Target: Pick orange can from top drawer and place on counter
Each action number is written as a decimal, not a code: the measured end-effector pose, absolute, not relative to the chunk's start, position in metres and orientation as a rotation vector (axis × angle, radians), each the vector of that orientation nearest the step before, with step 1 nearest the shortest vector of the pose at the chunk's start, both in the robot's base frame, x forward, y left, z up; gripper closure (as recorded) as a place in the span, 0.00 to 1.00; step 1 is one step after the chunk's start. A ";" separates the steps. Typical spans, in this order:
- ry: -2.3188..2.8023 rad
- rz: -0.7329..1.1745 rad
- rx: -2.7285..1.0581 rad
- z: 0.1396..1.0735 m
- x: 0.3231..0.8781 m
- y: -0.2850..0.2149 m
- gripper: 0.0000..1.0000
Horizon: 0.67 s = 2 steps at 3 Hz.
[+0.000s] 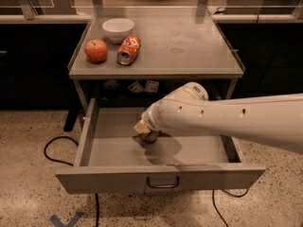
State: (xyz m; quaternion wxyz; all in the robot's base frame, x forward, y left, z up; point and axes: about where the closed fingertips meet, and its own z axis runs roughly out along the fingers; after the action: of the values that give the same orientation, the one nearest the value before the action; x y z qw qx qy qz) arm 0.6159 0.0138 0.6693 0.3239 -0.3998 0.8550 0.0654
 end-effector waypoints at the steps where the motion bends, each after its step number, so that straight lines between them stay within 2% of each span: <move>1: 2.243 0.172 -1.049 0.669 0.616 0.014 0.65; 2: 2.243 0.171 -1.049 0.669 0.616 0.014 0.89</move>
Offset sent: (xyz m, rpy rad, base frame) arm 0.0000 0.0000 0.0000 0.0000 0.0000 0.0000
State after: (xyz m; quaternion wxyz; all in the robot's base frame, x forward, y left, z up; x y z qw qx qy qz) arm 0.6158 0.0139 0.6694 0.3239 -0.3999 0.8549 0.0654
